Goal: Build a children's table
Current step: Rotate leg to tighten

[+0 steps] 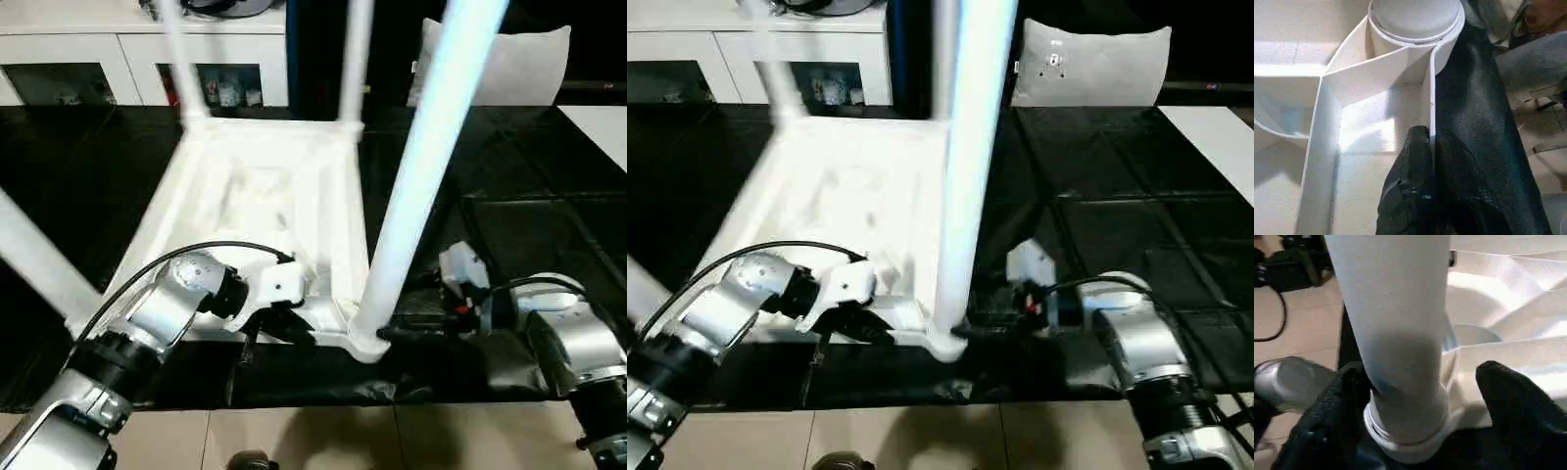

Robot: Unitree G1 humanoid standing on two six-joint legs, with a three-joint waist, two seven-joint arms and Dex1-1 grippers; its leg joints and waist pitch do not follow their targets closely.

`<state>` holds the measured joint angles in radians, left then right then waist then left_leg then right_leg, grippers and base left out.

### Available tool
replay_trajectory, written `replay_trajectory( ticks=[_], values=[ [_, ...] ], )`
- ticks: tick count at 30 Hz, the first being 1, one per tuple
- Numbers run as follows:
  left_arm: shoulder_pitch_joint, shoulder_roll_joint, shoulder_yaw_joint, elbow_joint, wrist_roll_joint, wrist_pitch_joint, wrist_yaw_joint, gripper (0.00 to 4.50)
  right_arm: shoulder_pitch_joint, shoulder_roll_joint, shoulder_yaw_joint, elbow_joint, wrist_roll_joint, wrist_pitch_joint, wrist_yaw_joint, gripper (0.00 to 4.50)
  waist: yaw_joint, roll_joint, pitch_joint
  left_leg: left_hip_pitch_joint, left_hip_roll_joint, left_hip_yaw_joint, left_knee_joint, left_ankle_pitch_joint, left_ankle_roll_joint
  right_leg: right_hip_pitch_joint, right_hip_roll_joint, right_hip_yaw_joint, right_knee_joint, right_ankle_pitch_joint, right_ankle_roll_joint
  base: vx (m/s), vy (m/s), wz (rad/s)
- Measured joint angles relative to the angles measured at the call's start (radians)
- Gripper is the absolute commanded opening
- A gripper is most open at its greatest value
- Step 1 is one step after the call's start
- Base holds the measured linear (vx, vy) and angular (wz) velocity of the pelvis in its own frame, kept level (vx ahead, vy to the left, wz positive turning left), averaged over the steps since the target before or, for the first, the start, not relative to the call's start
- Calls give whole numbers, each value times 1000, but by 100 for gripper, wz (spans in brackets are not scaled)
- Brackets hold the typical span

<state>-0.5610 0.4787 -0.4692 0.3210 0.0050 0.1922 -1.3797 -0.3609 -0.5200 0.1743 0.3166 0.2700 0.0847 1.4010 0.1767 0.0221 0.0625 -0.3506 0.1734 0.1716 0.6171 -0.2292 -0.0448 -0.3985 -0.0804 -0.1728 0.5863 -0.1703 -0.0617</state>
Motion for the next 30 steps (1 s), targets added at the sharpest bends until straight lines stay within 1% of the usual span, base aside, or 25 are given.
replay_trajectory(
  ticks=[1, 3, 6, 7, 10, 13, 15, 20, 23, 25, 26, 28, 30],
  values=[
    [0, 0, -1, 0, 0, -1, -3, 0, 0, 0, 2, 0, 0, 1, 4, 342, -1, 0, 0, 0, 0, 0, 0, 0, 0, 0, 0, 0, 0, 0, 0, 0, 0, 0],
    [-2, -1, -1, 6, 0, -7, -8, 0, -2, 0, 12, 0, 8, 24, 20, 322, -4, 0, 0, 0, 0, 0, 0, 0, 0, 0, 0, 0, 0, 0, 0, 0, 0, 0],
    [-8, -2, -6, 12, 0, -16, -11, 0, -5, 2, 30, 0, 12, 51, 41, 292, -3, 0, 0, 0, 0, 0, 0, 0, 0, 0, 0, 0, 0, 0, 0, 0, 0, 0],
    [-8, -2, -7, 12, 0, -17, -11, 0, -5, 4, 31, 0, 13, 60, 45, 292, -2, 0, 0, 0, 0, 0, 0, 0, 0, 0, 0, 0, 0, 0, 0, 0, 0, 0],
    [-9, -2, -8, 12, 0, -19, -12, 0, -10, 4, 31, 0, 16, 70, 51, 251, -2, 0, 0, 0, 0, 0, 0, 0, 0, 0, 0, 0, 0, 0, 0, 0, 0, 0],
    [-12, -2, -8, 20, -1, -23, -17, 0, -22, 3, 31, 1, 17, 85, 60, 239, -2, 0, 0, 0, 0, 0, 0, 0, 0, 0, 0, 0, 0, 0, 1, 0, 0, 0],
    [-13, -2, -8, 22, -1, -24, -24, 0, -22, 3, 31, 1, 17, 89, 66, 210, -1, 0, 0, 0, 0, 0, 0, 0, 0, 0, 0, 0, 0, 0, 1, 0, 0, 0],
    [-14, -3, -6, 24, -4, -19, -30, 0, -20, 4, 31, -5, 26, 113, 68, 195, -1, 0, 0, 0, 0, 0, 0, 0, 0, 0, 0, 0, 0, 0, 1, 0, 0, 0],
    [-13, -12, 1, 20, -11, 23, -26, 0, 9, 14, 18, -41, 40, 149, 31, 195, -3, 0, 0, 0, 0, 0, 0, 0, 0, 0, 0, 0, 0, 0, 1, 0, 0, 0],
    [-10, -25, 13, 19, -9, 60, 10, 0, 22, 28, 9, -65, 34, 175, -22, 195, -4, 0, 0, 0, 0, 0, 0, 0, -1, 2, 0, 0, 0, 0, 1, 0, 0, 0],
    [-7, -42, 33, 21, 3, 95, 63, 0, 28, 49, -9, -74, 14, 195, -87, 195, -9, 0, 0, 1, 0, 0, 0, 1, -2, 5, 0, 0, 0, 1, 1, 0, 0, 0],
    [-7, -62, 49, 21, 19, 135, 123, 0, 28, 77, -28, -76, -4, 216, -173, 194, -22, 0, 0, 7, 0, 0, 0, -1, -7, 10, 0, -1, -1, 1, 1, 0, 0, 0],
    [-5, -102, 77, 23, 33, 205, 208, 0, 28, 132, -65, -66, -28, 237, -297, 194, -47, -1, 0, 17, 0, 0, -2, -1, -9, 18, 0, -3, -7, 1, 2, 0, 0, 0]
  ],
)
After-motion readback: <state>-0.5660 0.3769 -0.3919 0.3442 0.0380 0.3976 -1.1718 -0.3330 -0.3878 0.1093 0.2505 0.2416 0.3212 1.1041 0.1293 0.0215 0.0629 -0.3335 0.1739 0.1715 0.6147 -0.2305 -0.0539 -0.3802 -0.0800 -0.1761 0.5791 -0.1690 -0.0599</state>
